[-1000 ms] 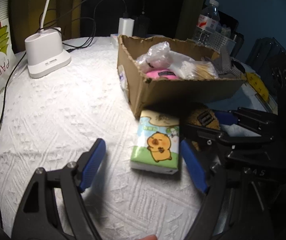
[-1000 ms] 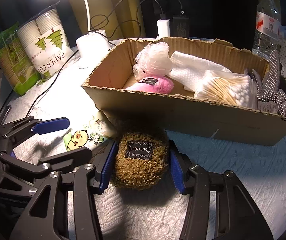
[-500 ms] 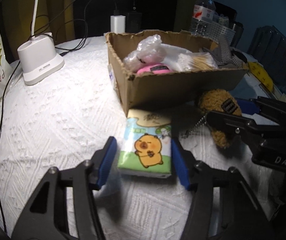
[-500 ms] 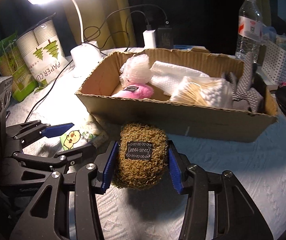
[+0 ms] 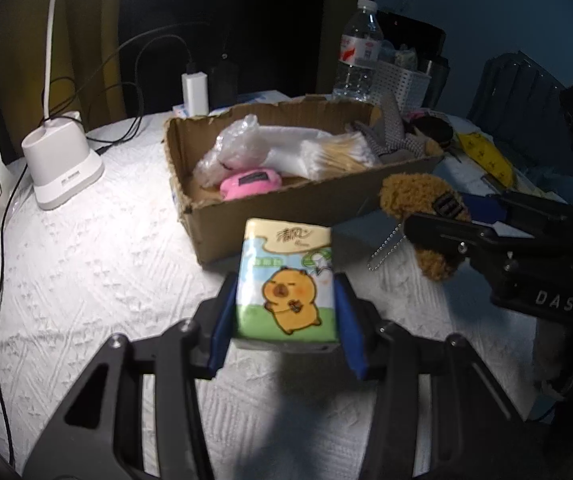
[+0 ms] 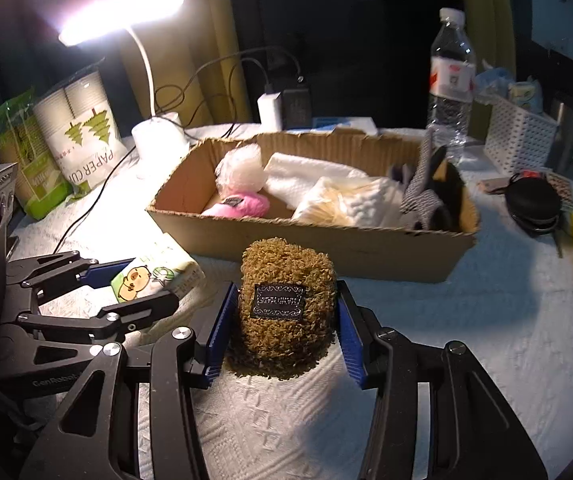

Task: Organize soft objects
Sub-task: 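Lower the brown plush and tissue pack into the box and open both tools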

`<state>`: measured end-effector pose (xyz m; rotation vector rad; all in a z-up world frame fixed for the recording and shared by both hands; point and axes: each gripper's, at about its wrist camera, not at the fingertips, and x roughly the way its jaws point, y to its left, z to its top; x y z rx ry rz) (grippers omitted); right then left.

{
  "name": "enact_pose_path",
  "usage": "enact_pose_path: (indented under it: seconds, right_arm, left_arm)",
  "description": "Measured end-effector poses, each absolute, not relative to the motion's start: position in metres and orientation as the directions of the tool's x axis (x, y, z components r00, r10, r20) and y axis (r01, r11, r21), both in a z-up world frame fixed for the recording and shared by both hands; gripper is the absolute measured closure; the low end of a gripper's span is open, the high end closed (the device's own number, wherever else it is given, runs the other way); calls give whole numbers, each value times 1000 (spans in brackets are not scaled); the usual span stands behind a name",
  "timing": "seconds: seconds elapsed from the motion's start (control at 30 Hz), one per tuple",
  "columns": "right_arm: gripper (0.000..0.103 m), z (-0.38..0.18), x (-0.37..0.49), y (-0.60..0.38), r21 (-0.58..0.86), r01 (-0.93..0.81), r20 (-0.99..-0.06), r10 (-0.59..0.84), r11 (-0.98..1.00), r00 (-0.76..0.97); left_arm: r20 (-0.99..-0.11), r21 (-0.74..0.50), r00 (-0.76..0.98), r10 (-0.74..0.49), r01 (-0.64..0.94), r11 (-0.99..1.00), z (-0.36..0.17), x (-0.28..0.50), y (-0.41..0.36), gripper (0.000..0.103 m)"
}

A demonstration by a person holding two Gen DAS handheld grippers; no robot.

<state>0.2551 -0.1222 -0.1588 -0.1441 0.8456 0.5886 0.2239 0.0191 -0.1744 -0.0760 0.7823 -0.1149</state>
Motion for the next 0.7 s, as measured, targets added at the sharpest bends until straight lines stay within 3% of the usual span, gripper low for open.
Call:
enact_pose_path:
  seconds: [0.7]
  right_arm:
    - [53,-112,254,-159,80,-512,-669,427,855,608]
  left_arm:
    - [-613,-68,779,-132,115,991,-115,224,-7,56]
